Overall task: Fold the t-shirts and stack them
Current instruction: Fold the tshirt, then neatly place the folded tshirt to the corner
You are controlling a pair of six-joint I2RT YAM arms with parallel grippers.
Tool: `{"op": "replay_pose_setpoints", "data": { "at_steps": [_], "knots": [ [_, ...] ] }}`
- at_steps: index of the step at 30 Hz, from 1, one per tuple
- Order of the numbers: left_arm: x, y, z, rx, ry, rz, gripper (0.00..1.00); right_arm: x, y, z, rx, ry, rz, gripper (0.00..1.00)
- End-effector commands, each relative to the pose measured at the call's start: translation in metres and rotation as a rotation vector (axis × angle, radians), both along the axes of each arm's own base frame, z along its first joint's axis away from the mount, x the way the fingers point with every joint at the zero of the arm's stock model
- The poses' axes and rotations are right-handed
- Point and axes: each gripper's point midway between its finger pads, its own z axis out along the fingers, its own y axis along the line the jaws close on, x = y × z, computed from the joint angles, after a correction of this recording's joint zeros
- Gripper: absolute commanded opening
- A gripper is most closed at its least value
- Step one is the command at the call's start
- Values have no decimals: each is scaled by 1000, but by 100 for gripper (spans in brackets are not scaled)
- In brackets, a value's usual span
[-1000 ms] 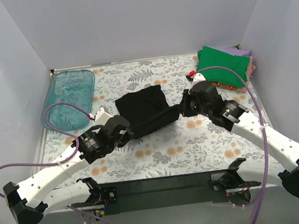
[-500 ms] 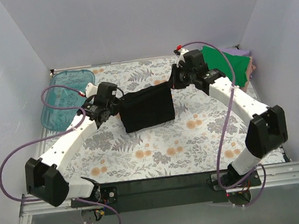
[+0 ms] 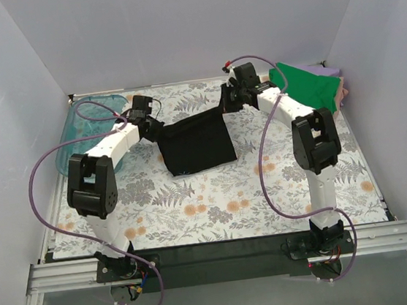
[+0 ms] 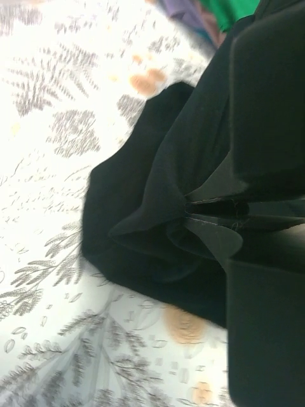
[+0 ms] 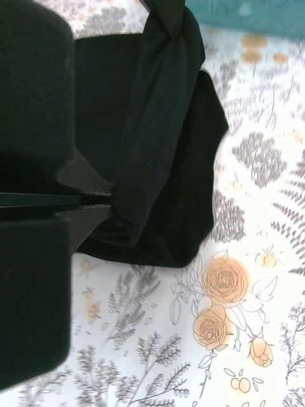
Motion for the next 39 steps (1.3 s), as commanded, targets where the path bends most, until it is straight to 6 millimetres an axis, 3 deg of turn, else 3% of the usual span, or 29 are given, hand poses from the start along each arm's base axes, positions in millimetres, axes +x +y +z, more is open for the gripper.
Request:
{"op": "replay_pose_setpoints", "data": {
  "at_steps": [1, 5, 6, 7, 8, 10, 11, 12, 13, 15, 18, 19, 20, 21, 22, 23, 24, 25, 26, 27, 31, 33, 34, 39],
  "knots": [
    [18, 15, -11, 28, 23, -12, 0, 35, -11, -10, -14, -47, -20, 1],
    [25, 19, -42, 13, 95, -6, 0, 51, 2, -28, -3, -66, 40, 4],
    [25, 17, -51, 6, 114, -15, 3, 52, 2, -33, -7, -60, 39, 14],
    [31, 17, -47, 13, 98, -36, 24, 52, 1, -37, -11, -55, 38, 25],
    [33, 20, -48, 14, 108, -45, 37, 53, 1, -37, -16, -55, 34, 43],
    [40, 17, -36, 17, 95, -83, 67, 53, -1, -29, -20, -72, 32, 61],
    [42, 17, -29, 20, 84, -89, 72, 52, -1, -24, -19, -80, 35, 98],
    [44, 16, -22, 21, 69, -101, 83, 50, -2, -21, -24, -89, 50, 98],
    [43, 15, -7, 19, 45, -113, 96, 47, -3, -2, -23, -122, 61, 98],
    [41, 16, 13, 21, 14, -121, 97, 38, -4, 11, -65, -175, 82, 98],
    [19, 21, 41, 22, -20, -118, 97, 12, -13, 27, -144, -225, 78, 98],
    [10, 22, 44, 20, -23, -121, 97, 3, -17, 45, -157, -262, 67, 99],
    [-9, 25, 57, 11, -47, -123, 97, -12, -17, 32, -188, -245, 77, 98],
    [-20, 25, 57, 15, -53, -129, 97, -19, -18, 31, -210, -256, 81, 98],
    [-29, 26, 65, 15, -81, -130, 97, -24, -22, 44, -223, -294, 61, 98],
    [-42, 27, 67, 22, -89, -130, 97, -38, -21, 30, -239, -270, 76, 99],
    [-69, 30, 64, 29, -92, -132, 98, -44, -20, 29, -238, -271, 83, 98],
    [-80, 31, 63, 31, -99, -132, 98, -49, -18, 35, -225, -287, 85, 98],
    [-96, 30, 56, 39, -85, -140, 98, -58, -18, 24, -232, -266, 94, 98],
    [-118, 38, 51, 46, -87, -122, 98, -60, -17, 21, -228, -257, 85, 99],
    [-170, 46, 27, 11, -36, -90, 98, -56, -20, 4, -257, -218, 33, 98],
    [-184, 45, 21, -9, -29, -100, 98, -51, -18, 0, -254, -202, 12, 98],
    [-192, 47, 20, -15, -38, -105, 98, -50, -16, -13, -262, -177, 13, 98],
    [-205, 51, 16, -15, -31, -95, 98, -44, 0, -42, -242, -104, 36, 92]
  ]
}}
